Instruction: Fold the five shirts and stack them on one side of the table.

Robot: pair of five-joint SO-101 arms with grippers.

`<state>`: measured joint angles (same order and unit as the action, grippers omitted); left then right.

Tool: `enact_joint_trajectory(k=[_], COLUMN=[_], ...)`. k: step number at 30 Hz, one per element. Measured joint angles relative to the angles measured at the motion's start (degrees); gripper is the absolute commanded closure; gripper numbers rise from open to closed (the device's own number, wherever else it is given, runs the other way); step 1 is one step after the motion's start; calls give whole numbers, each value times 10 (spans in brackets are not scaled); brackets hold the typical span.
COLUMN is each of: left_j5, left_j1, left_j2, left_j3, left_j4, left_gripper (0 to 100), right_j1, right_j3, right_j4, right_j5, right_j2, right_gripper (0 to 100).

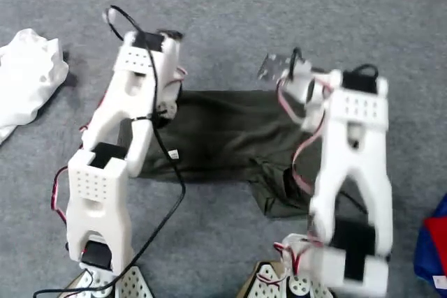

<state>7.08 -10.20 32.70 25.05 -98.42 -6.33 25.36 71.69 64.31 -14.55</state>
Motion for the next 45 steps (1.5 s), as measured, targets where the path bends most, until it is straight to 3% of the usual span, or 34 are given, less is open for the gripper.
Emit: enact_joint_trajectory(k=[7, 14, 24, 32, 45], left_j5=[14, 16, 39, 51, 51], left_j1=[1, 3, 11, 11, 11], left_j2=[0, -11, -13, -13, -14], left_j3=[-134, -228, -254, -254, -255], left_j4=[54, 123, 140, 140, 140], left_gripper=[981, 981, 981, 981, 981], right_j1=[11, 11, 51, 79, 79], right_j3=[229, 260, 301, 332, 333], right_j4=[-76, -84, -86, -127, -91], right_j5=[4, 5, 15, -9, -9], right_j2=[-128, -135, -135, -135, -142], right_gripper=[976, 821, 852, 991, 983])
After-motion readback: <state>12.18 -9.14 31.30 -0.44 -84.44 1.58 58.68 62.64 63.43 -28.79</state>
